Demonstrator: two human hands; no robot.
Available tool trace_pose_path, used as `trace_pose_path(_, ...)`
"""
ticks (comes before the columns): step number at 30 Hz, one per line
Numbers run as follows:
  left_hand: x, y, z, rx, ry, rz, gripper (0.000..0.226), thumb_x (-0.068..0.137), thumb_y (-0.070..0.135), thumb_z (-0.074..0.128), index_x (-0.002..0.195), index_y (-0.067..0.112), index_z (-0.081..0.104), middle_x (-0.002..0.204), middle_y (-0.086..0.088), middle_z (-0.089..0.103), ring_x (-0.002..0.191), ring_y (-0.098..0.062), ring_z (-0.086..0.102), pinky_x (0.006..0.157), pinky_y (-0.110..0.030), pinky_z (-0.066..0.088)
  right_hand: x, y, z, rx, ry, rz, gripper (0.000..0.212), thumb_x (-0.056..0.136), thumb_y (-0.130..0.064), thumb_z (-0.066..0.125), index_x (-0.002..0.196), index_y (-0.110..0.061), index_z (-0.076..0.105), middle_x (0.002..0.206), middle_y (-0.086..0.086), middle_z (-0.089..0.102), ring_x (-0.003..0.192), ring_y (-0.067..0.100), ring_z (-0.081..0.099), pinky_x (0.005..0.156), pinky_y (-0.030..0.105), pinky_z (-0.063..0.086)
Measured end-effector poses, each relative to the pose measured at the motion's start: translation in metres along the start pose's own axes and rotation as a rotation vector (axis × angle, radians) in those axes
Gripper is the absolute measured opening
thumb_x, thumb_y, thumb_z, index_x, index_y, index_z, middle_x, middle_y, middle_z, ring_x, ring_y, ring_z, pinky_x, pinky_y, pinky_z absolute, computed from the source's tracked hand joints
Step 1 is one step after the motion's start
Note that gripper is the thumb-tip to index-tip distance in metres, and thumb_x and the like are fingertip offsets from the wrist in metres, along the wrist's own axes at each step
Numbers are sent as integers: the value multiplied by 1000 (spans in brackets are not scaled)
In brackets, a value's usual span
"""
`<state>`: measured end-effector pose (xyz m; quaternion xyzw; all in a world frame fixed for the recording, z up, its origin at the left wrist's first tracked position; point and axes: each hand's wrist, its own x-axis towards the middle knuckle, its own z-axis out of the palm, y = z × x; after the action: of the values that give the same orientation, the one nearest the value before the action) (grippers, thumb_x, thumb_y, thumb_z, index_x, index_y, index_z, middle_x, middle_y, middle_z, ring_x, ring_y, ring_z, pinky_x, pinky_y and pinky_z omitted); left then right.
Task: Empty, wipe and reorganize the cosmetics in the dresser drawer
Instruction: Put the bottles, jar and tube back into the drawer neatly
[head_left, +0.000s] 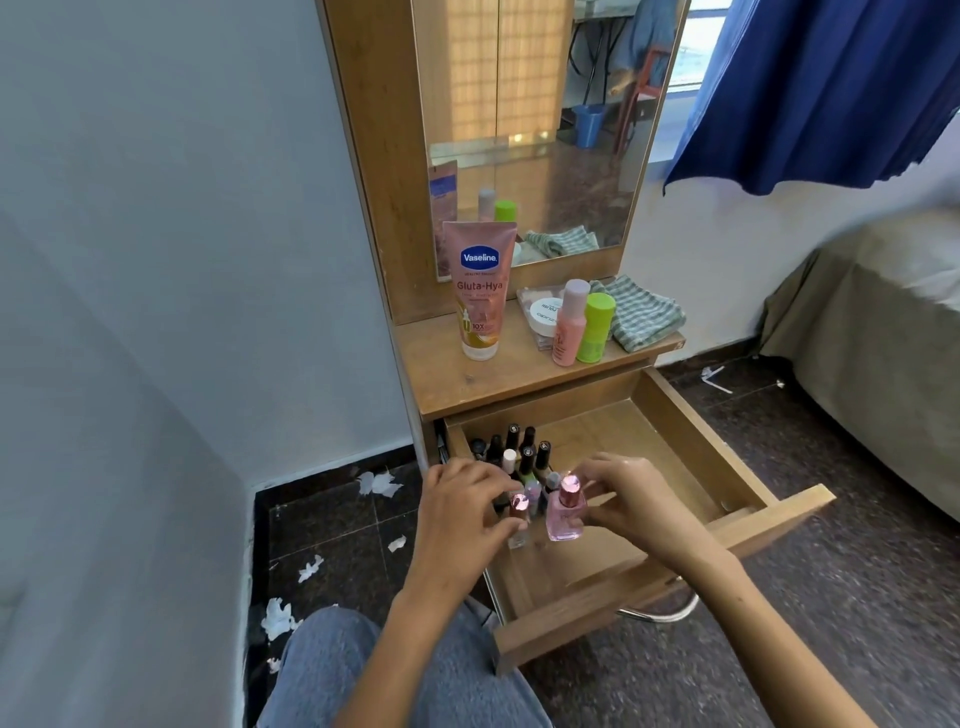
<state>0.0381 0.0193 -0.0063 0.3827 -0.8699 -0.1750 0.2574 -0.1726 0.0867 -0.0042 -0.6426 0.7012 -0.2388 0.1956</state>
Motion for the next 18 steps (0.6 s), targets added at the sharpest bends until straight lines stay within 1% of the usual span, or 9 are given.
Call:
trace_pose_path(3,0,2,3,20,-17,-2,35,71,39,79,104,34,70,100,19,65,99,-4,47,80,-20,18,-1,-5,13,-126,29,35,22,71,-25,81,88,-32,69,89,-18,64,83,-5,62,70,29,55)
trace_pose_path(7,0,4,7,30,3,-9,33,69,30,82,100,34,71,92,18,67,90,-2,45,75,-21,18,-1,-12,21,-201,58,97,22,73,-31,79,90,-37,68,87,-17,67,83,0,62,67,25,51)
trace_pose_path(8,0,4,8,27,15,-15,32,68,28,83,98,34,71,88,19,65,88,-1,43,74,-22,18,0,-14,23,-222,59,108,22,73,-31,79,92,-37,68,87,-16,67,83,2,63,67,25,50)
trace_pose_path(10,-1,6,8,14,38,-33,32,67,23,84,95,34,71,79,23,53,81,-1,38,75,-24,21,1,-16,28,-237,61,114,22,75,-28,77,94,-35,69,89,-15,68,83,4,63,69,24,49)
trace_pose_path(12,-2,8,7,-2,51,-43,34,67,18,83,94,34,71,77,24,42,78,1,31,75,-26,26,2,-18,31,-235,60,113,21,76,-24,77,93,-34,70,90,-15,69,83,5,64,71,22,49)
trace_pose_path(14,-3,9,8,-13,49,-51,36,66,15,84,95,34,71,78,24,42,78,3,28,76,-26,28,2,-17,34,-231,50,114,22,76,-21,77,93,-33,70,91,-15,69,83,4,65,74,24,52)
trace_pose_path(16,-3,7,9,-13,49,-53,37,66,14,84,94,33,71,78,22,44,78,4,27,77,-26,29,1,-14,36,-231,46,119,24,75,-19,77,93,-33,68,92,-15,69,84,7,67,75,29,55)
trace_pose_path(18,-3,6,11,-6,41,-50,35,67,14,83,94,32,70,78,20,49,79,3,31,79,-26,29,1,-11,37,-240,43,132,26,74,-17,77,94,-30,68,96,-13,69,84,11,68,74,34,55)
